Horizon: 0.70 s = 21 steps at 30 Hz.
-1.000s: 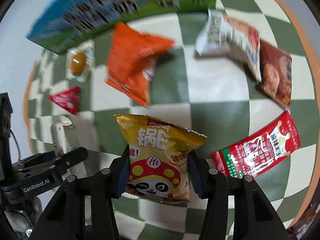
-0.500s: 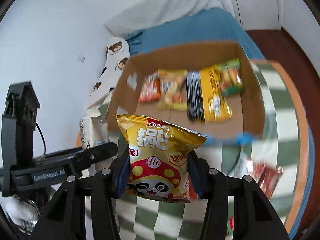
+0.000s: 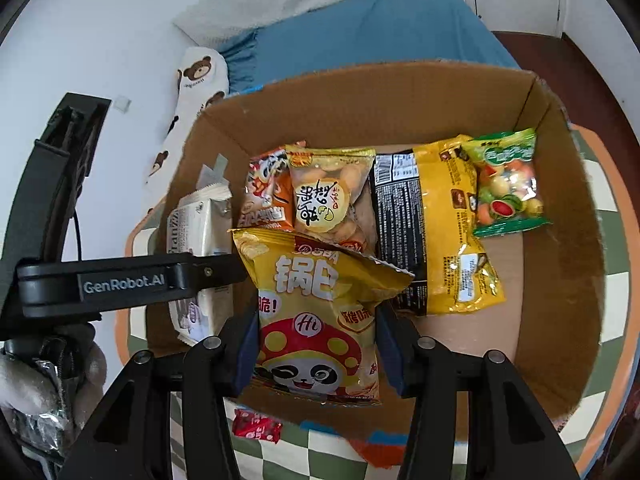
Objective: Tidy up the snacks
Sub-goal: 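Carry both packs into the box and open both tools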
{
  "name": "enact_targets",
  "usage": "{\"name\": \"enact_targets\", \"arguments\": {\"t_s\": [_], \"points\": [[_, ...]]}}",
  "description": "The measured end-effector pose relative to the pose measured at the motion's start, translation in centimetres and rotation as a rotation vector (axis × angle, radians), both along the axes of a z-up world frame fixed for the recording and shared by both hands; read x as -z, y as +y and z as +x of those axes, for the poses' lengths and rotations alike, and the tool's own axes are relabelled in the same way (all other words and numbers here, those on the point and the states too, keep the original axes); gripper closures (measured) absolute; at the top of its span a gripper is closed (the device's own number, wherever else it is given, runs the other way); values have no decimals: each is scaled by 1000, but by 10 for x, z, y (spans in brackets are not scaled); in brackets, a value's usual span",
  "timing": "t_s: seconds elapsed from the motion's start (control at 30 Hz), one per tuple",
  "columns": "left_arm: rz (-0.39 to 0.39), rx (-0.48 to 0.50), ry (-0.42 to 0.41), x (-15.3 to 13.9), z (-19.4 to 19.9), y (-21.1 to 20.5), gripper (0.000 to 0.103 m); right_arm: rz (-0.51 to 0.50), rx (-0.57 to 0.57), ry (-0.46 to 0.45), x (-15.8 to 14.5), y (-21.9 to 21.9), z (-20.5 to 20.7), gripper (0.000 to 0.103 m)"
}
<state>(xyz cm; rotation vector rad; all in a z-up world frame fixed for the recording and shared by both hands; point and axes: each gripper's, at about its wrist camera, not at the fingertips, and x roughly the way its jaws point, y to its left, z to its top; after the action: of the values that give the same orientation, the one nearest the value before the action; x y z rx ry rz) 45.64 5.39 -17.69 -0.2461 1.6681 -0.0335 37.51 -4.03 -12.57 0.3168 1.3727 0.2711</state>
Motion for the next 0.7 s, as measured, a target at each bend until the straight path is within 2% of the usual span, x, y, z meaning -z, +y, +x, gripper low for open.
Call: {"name": "enact_targets", "arguments": {"t_s": [0.07,0.1,0.13,0.27,0.43,0.6,0.7], "points": [[11,0,4,3,0,-1,41,-20,-3,62,16,1,6,32],[9,3,-5,2,0,-2,34,-36,-11,81,22,1,8,17],[12,3,-8,2,0,-3,30,-51,-12,85,25,-1,9,11],[16,-2,-32,-4,0,-5,28,-85,-7,103,34,-8,12,8],[51,7,-59,-6,-2,-8,28,-134,-14,77,27,-14,11,7],[71,1,-149,-23,-19,-9,28,-187,6,32,10,-29,0,7],[85,-6,-230,-38,-37,-9,28,-204,12,-5,-2,-39,-12,7]]}}
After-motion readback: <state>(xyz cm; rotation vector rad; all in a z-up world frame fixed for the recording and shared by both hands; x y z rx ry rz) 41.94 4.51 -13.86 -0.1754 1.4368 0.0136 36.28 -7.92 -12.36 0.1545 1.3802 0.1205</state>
